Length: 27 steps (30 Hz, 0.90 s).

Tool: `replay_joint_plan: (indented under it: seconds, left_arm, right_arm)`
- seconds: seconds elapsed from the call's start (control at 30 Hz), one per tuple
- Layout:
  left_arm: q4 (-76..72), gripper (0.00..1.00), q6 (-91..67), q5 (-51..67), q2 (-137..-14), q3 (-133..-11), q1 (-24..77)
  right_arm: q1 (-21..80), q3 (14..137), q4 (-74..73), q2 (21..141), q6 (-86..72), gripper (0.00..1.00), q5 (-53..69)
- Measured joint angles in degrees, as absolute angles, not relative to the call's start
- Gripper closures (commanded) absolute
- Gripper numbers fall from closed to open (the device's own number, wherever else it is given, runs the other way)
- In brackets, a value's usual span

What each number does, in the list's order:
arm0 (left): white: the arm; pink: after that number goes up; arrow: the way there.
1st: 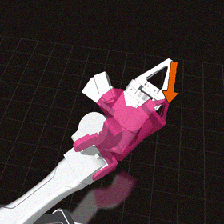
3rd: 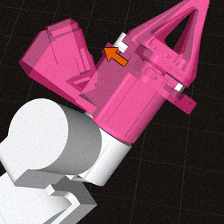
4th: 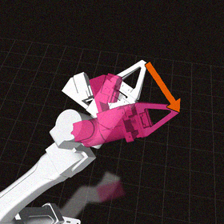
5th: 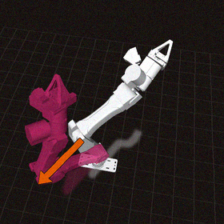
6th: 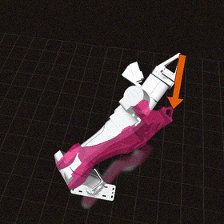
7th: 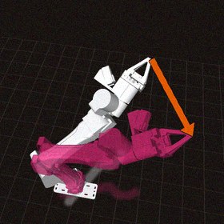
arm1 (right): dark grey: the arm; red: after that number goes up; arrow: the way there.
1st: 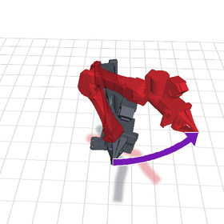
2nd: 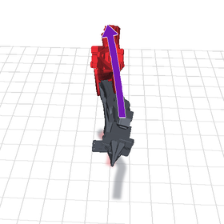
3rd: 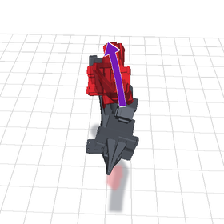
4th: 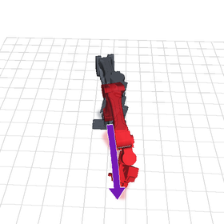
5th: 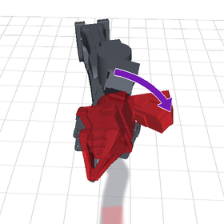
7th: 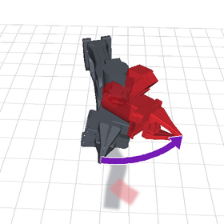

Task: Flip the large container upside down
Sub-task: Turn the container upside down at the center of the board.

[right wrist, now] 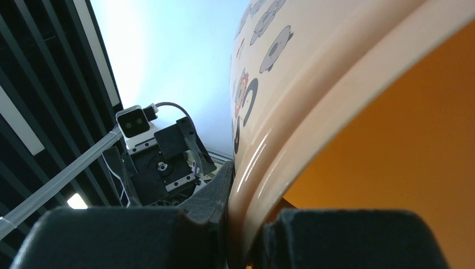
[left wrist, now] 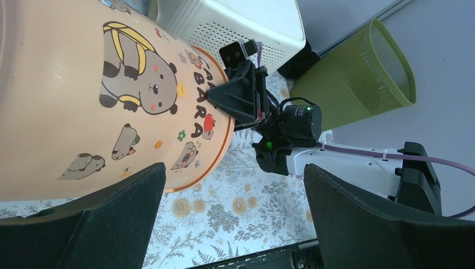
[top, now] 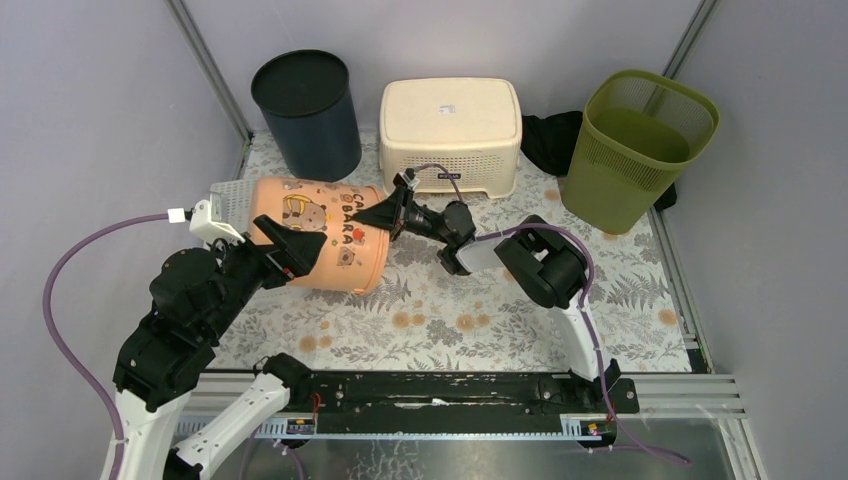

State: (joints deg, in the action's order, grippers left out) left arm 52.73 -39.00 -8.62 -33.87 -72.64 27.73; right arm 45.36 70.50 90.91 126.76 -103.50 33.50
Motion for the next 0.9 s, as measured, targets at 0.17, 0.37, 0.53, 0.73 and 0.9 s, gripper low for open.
replay_joint_plan:
  seconds: [0.17, 0.37, 0.53, 0.73, 0.9]
  left_arm:
    - [52.7, 0.0, -38.9, -8.6, -33.9, -72.6, 27.7]
    - [52.7, 0.0, -38.9, -8.6, -33.9, -72.6, 27.7]
    - [52.8, 0.0, -38.9, -8.6, -34.0, -72.6, 27.7]
    - [52.7, 0.0, -38.9, -8.6, -34.4, -72.6, 27.7]
    - [52.7, 0.0, -38.9, -8.6, -34.5, -72.6, 27.7]
  right_arm:
    - [45.4, 69.3, 92.3, 126.9, -103.3, 0.94, 33.4]
    - [45.4, 67.0, 93.5, 127.5, -103.1, 0.78, 32.9]
    - [45.5, 64.8, 93.5, 127.8, -102.4, 0.65, 33.0]
    - [45.5, 62.9, 93.7, 127.7, -101.6, 0.47, 33.1]
    - [45.3, 60.1, 93.8, 127.0, -101.0, 0.41, 33.1]
